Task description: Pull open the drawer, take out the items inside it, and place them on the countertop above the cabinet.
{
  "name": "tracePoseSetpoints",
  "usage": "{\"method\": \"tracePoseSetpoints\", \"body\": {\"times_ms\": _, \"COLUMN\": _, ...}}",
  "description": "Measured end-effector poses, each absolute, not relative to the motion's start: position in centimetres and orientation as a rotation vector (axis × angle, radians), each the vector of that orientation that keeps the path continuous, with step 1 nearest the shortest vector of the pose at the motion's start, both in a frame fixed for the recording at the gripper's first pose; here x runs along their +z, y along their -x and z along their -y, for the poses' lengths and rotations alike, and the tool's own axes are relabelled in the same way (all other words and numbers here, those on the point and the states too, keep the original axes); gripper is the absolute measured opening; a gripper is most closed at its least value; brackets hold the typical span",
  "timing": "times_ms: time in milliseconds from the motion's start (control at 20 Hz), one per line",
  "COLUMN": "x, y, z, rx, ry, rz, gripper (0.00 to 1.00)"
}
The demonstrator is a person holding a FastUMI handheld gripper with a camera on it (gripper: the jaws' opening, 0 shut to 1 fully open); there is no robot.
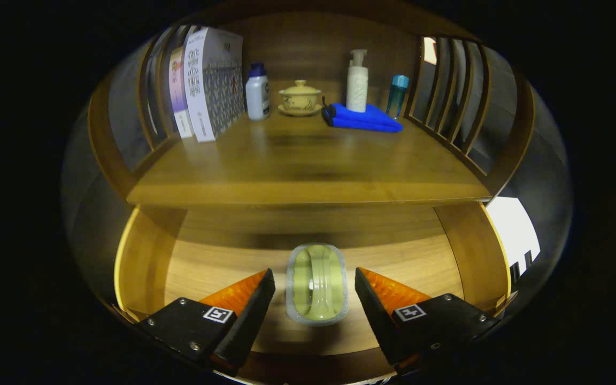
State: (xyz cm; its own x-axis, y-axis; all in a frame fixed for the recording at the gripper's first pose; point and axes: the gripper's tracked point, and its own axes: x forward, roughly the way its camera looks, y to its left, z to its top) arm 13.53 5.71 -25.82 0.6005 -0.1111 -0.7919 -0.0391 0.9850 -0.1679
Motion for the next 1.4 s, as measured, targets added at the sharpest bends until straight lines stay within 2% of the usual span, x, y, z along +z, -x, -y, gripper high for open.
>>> {"method": "tracePoseSetpoints", "body": {"times_ms": 200, "x": -27.3, "y": -13.6, "z": -4.7, "rx": -0.073, "ry": 0.164, "rz": -0.960, "gripper": 0.82}}
{"method": "tracePoseSetpoints", "body": {"times_ms": 350, "x": -28.0, "y": -13.3, "z": -3.8, "rx": -0.113, "ry": 0.149, "rz": -0.965, "gripper": 0.62}}
{"method": "tracePoseSetpoints", "body": {"times_ms": 550, "x": -28.5, "y": -13.0, "z": -4.1, "rx": -0.100, "ry": 0.129, "rz": -0.960, "gripper": 0.46}}
{"method": "tracePoseSetpoints", "body": {"times_ms": 650, "x": -28.5, "y": -12.6, "z": -4.4, "rx": -0.077, "ry": 0.151, "rz": -0.956, "gripper": 0.25}}
{"method": "tracePoseSetpoints", "body": {"times_ms": 900, "x": -27.9, "y": -11.2, "z": -5.1, "rx": -0.034, "ry": 0.187, "rz": -0.913, "gripper": 0.17}}
{"method": "tracePoseSetpoints", "body": {"times_ms": 1400, "x": -19.4, "y": -10.5, "z": -4.5, "rx": -0.008, "ry": 0.125, "rz": -0.690, "gripper": 0.17}}
